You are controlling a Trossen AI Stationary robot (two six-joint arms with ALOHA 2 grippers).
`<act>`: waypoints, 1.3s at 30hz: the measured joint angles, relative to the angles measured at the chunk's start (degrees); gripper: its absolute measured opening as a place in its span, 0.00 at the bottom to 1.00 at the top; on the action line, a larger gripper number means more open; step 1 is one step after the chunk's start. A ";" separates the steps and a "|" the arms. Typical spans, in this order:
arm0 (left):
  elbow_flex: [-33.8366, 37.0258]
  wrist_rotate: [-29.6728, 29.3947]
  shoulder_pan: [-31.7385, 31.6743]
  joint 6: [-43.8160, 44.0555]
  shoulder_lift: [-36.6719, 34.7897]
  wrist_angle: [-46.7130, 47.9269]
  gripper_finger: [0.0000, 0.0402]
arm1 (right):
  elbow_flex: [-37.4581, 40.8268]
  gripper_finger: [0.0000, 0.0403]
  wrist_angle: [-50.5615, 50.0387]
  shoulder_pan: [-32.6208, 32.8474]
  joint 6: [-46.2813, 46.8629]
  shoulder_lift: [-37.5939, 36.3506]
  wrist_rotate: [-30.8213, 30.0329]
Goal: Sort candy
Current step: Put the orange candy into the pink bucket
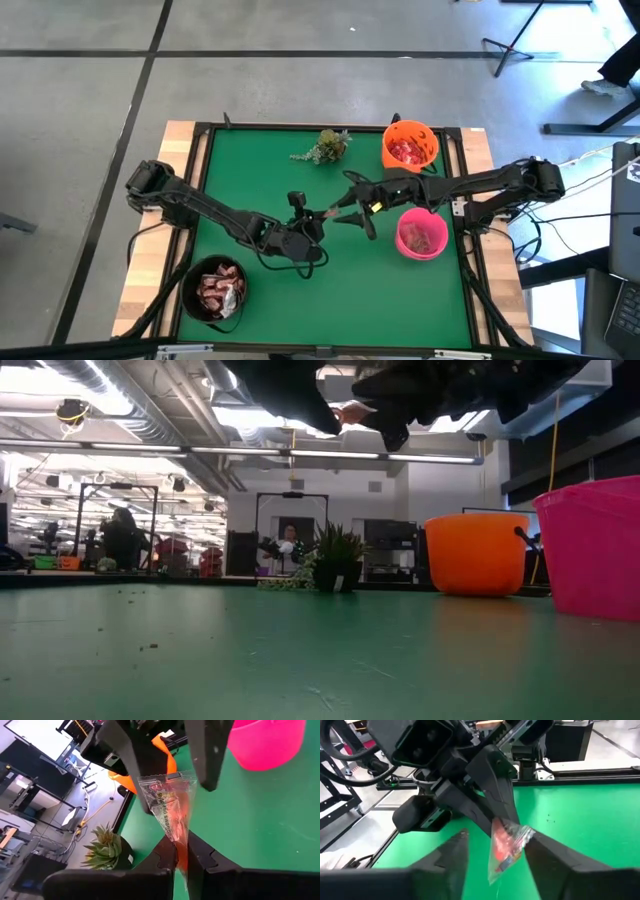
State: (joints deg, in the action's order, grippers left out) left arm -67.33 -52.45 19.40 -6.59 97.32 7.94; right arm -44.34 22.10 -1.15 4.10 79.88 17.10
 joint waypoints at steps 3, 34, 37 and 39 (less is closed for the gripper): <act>0.00 0.02 0.00 0.02 -0.02 -0.02 0.02 | 0.00 0.32 0.04 0.00 -0.02 0.00 0.05; -0.09 -2.44 8.54 4.68 -14.99 0.50 0.50 | -12.56 0.00 -55.04 0.01 -8.83 -21.32 -2.51; -0.13 -2.54 10.21 6.45 -16.94 0.51 0.50 | -17.62 0.00 -71.78 0.02 -6.97 -22.70 -2.47; -0.12 -2.56 11.20 6.53 -17.73 0.53 0.50 | -19.83 0.00 -80.30 0.02 -4.30 -22.91 -2.49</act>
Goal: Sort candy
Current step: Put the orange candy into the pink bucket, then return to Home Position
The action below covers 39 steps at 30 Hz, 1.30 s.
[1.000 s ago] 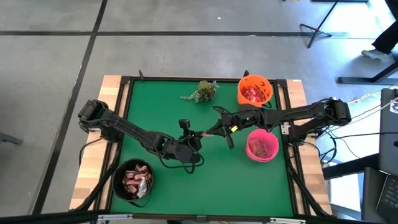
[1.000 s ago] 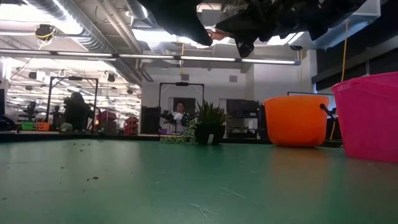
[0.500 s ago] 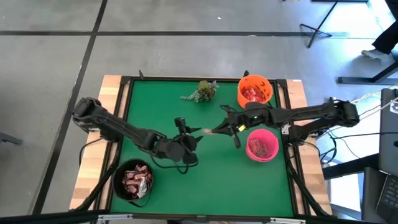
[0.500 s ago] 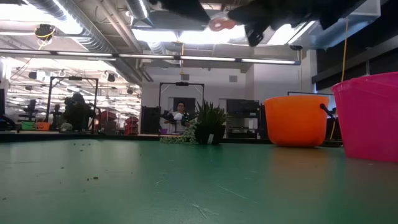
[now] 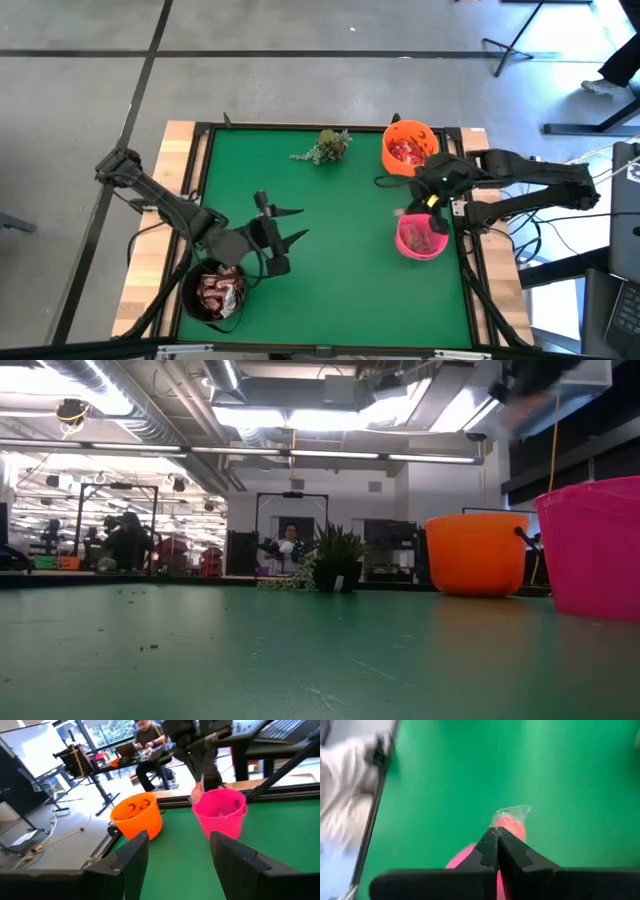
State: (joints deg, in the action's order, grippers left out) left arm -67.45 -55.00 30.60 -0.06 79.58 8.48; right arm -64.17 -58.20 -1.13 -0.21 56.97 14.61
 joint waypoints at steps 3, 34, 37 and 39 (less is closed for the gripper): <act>-0.01 -0.02 0.93 0.05 -0.60 -0.01 0.50 | -0.57 0.00 -8.55 0.00 3.61 0.04 0.33; 3.45 18.19 -10.14 -4.64 -19.61 7.18 0.36 | 6.84 0.30 21.94 -0.61 -10.71 -12.20 -16.06; 9.45 22.75 -12.37 -7.62 -25.79 1.36 0.26 | 8.77 0.17 26.51 -3.14 -12.78 -16.97 -12.56; 14.88 25.25 -14.18 -8.38 -30.23 -3.18 0.20 | 11.02 0.09 30.37 -5.51 -13.93 -20.34 -9.84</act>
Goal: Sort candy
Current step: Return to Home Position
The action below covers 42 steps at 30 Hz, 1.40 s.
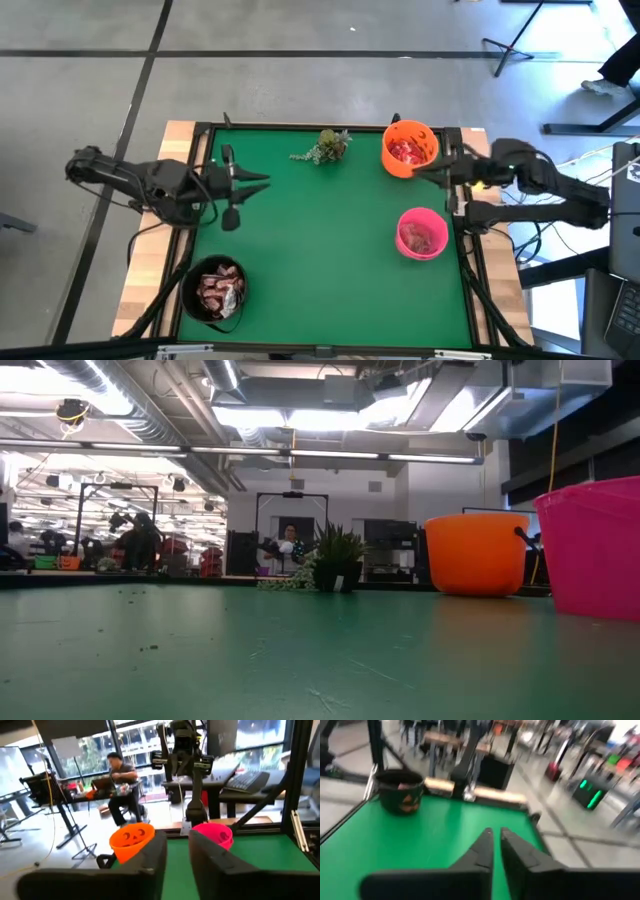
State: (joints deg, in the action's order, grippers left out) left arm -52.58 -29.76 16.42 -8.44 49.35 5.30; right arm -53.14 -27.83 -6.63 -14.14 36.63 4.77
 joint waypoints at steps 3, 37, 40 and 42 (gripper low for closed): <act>8.82 4.48 -3.26 -0.30 -6.65 -6.60 0.08 | 4.98 0.02 4.00 -4.16 -0.75 -5.50 1.53; 47.94 19.01 -19.05 5.39 -46.22 -22.84 0.00 | 43.05 0.00 36.89 -31.30 14.13 -33.07 11.17; 48.13 18.98 -19.04 5.12 -48.06 -22.86 0.00 | 42.75 0.00 33.96 -31.28 14.34 -36.54 8.92; 48.13 19.04 -19.06 4.48 -49.12 -22.84 0.00 | 42.90 0.00 32.84 -31.28 15.10 -36.31 8.32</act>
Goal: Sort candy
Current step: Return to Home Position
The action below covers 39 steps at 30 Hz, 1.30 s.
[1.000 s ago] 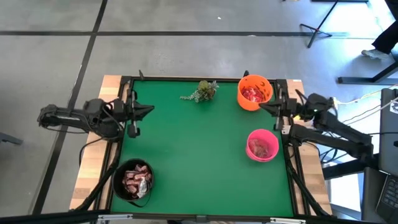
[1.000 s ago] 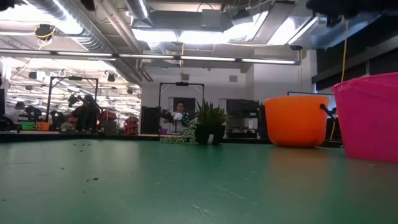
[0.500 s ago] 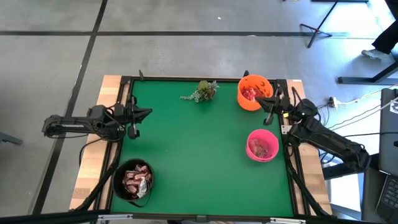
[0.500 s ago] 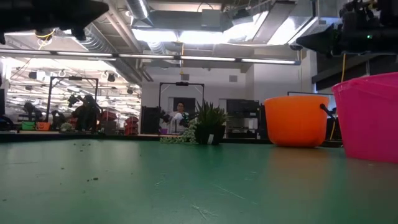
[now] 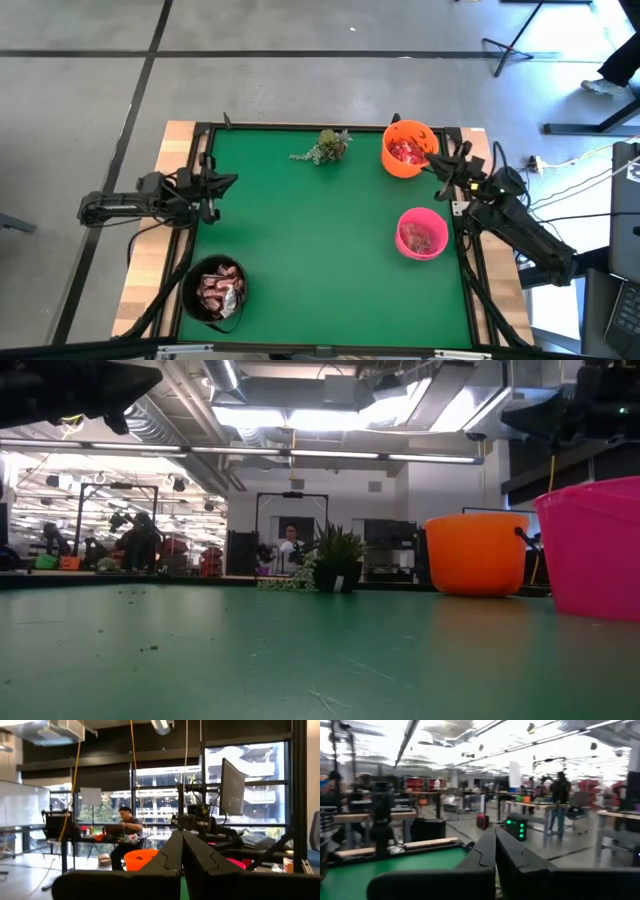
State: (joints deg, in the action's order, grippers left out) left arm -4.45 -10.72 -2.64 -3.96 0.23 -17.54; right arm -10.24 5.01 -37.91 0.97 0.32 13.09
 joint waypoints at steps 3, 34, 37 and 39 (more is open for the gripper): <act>-0.01 1.04 0.04 -1.04 -0.13 0.46 0.00 | 0.16 0.00 0.25 0.02 -0.05 -0.15 -0.35; 4.04 2.93 0.03 1.87 -0.11 7.43 0.00 | 9.83 0.00 -3.44 11.47 -4.45 -0.17 -9.72; 4.04 2.93 0.03 1.85 -0.11 7.44 0.00 | 9.83 0.00 -3.38 12.23 -4.37 -0.17 -9.20; 4.04 2.90 0.03 1.85 -0.11 7.45 0.00 | 9.84 0.00 -3.23 12.50 -4.32 -0.17 -8.34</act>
State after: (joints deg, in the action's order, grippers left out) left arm -0.40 -7.82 -2.61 -2.11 0.12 -10.09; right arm -0.41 1.78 -25.41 -3.36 0.14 4.75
